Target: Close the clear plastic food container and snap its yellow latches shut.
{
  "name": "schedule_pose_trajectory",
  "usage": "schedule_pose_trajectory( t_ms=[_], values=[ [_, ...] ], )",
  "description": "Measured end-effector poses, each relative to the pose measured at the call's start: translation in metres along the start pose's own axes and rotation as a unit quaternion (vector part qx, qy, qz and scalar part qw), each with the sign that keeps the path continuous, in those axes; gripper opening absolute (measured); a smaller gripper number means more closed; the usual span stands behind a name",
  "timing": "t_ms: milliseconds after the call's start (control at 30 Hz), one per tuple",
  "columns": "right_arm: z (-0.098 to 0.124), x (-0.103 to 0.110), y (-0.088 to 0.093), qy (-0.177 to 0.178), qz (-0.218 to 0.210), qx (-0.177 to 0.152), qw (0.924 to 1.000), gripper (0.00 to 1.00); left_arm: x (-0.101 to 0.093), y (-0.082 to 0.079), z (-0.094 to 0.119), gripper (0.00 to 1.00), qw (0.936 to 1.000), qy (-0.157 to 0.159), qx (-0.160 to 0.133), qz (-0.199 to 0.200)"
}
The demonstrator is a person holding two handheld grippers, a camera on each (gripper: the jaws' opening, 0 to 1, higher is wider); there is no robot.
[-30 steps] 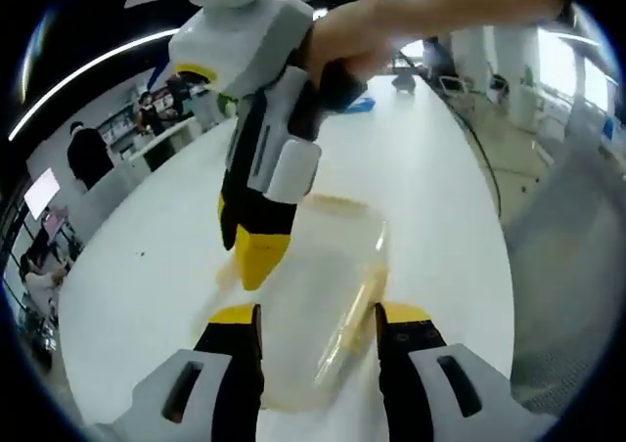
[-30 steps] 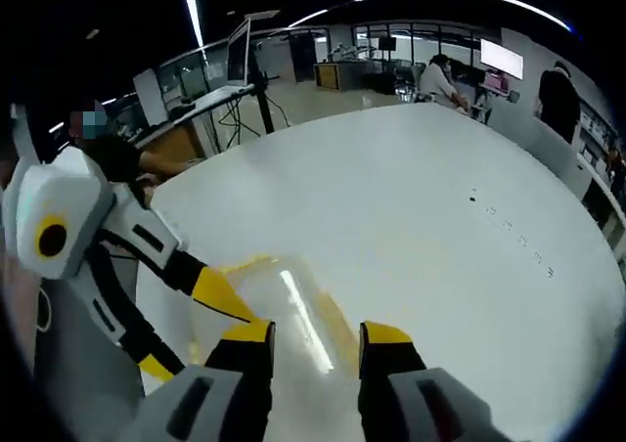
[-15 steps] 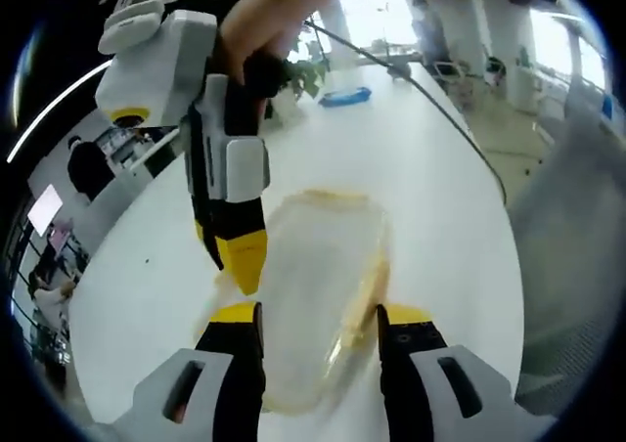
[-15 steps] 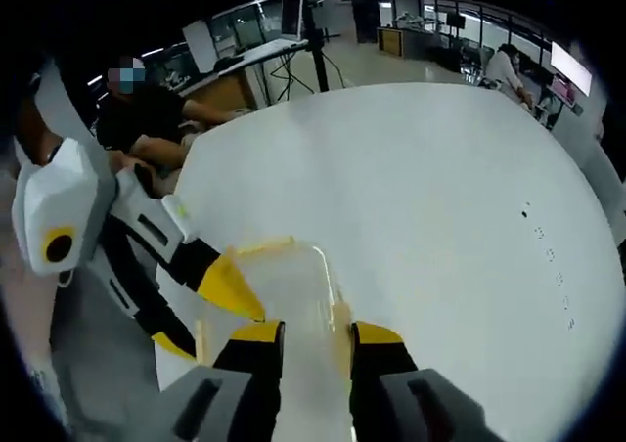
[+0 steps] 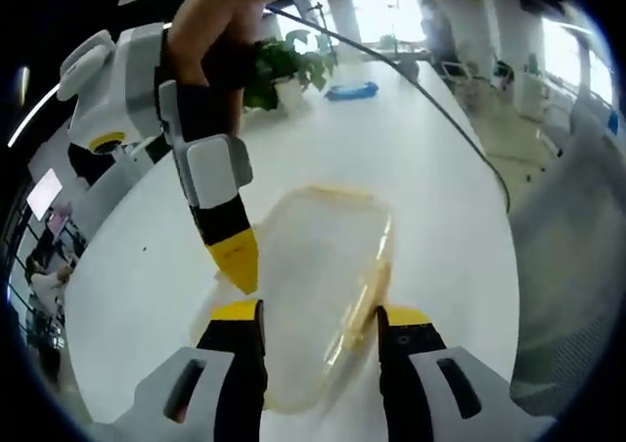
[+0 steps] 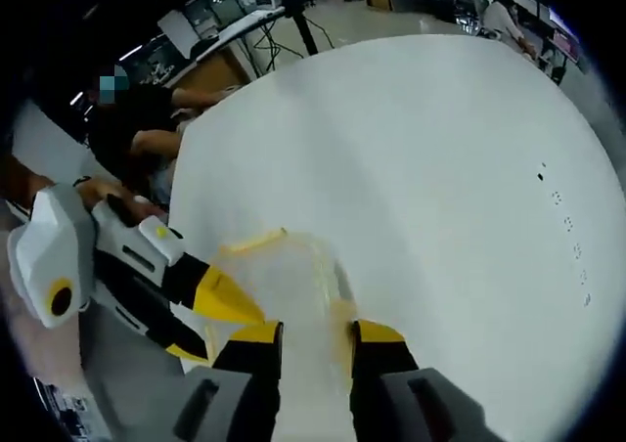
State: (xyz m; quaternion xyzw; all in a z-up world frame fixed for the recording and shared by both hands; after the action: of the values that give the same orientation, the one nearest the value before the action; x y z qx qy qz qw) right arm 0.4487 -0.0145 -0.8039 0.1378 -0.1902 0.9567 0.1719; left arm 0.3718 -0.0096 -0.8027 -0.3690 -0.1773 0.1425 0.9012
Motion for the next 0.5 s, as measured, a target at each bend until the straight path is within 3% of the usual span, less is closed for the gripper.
schedule_pose_trajectory(
  t_ms=[367, 400, 433, 500],
  values=[
    [-0.0021, 0.0001, 0.0017, -0.029, -0.013, 0.007, 0.9995, 0.25, -0.0017, 0.0004, -0.0018, 0.42, 0.9999, -0.007, -0.004, -0.008],
    [-0.004, 0.0062, 0.0039, -0.049, -0.037, 0.012, 0.998, 0.26, -0.0003, -0.0007, -0.0014, 0.42, 0.9999, -0.009, -0.006, -0.013],
    [-0.0039, 0.0057, 0.0095, -0.067, -0.01, 0.029, 0.9973, 0.27, -0.005, -0.0018, -0.0023, 0.42, 0.9999, -0.001, -0.009, -0.01],
    [-0.0053, 0.0003, 0.005, -0.059, -0.022, 0.009, 0.998, 0.27, -0.004, -0.0018, -0.0015, 0.42, 0.9999, -0.009, -0.009, -0.01]
  ],
)
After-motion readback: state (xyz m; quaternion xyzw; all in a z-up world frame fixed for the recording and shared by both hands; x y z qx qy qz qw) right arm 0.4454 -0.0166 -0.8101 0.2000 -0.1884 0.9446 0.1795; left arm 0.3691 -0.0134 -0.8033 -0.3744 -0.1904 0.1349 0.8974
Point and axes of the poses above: the point that each gripper's makers call its tool centre point, and the gripper's own axes: z roughly backward along the fingers, x roughly to its left, y roughly out of its underside, the point moved 2 cm from there along z, roughly backward along the fingers, and after that the axes turned 1 degree about -y, right-handed, at the moved point
